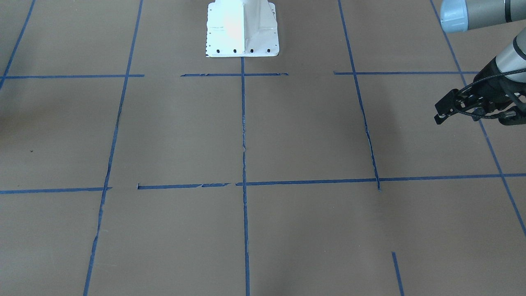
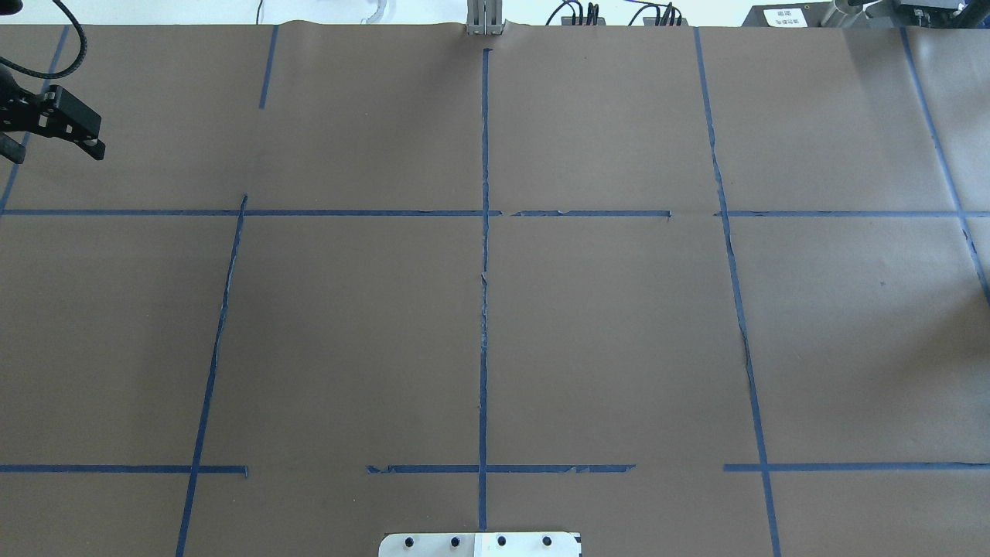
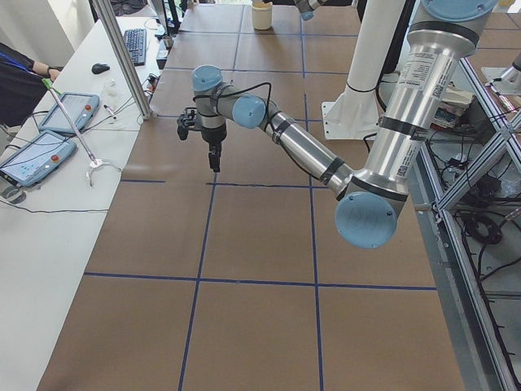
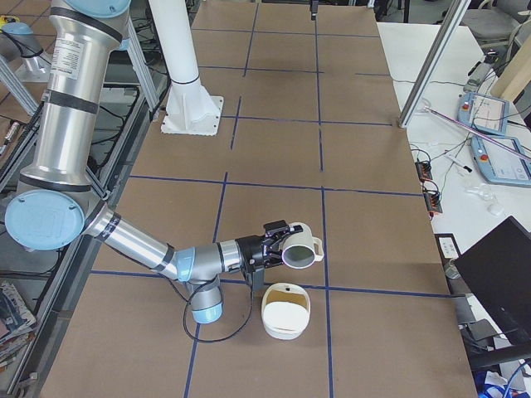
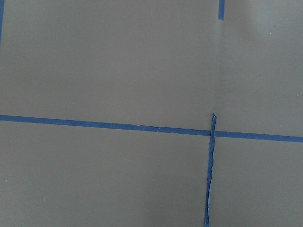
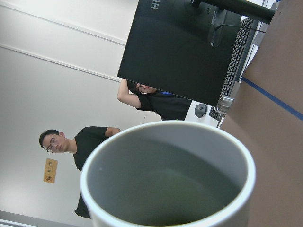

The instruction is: Left arm hands cup to right arm to dump lemon

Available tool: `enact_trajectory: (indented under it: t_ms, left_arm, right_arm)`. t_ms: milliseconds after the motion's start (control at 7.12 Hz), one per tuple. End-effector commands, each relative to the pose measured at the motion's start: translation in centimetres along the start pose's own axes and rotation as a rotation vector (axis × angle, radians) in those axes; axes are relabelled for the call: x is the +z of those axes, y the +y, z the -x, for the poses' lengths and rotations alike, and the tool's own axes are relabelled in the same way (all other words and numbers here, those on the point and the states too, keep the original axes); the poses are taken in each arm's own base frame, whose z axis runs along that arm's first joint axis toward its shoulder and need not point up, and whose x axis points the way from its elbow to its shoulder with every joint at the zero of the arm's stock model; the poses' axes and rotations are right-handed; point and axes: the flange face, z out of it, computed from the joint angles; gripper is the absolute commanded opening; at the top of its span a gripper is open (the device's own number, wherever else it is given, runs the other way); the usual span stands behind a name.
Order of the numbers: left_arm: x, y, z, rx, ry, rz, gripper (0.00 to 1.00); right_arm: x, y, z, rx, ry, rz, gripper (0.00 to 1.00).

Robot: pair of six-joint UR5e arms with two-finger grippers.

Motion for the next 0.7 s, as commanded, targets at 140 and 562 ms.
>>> enact_trajectory:
  t_ms: [140,562]
  left_arm:
    - [0.0,0.0,0.0,-0.002,-0.001,0.001,1.0]
    - [0.0,0.0,0.0,-0.001,0.0,0.0,1.0]
  right_arm:
    - [-2.1,-0.9,0.2,0.303,-0.104,0.005,0.04]
    - [-2.6,-1.9,0.5,0.546,-0.172,-0.05,0.05]
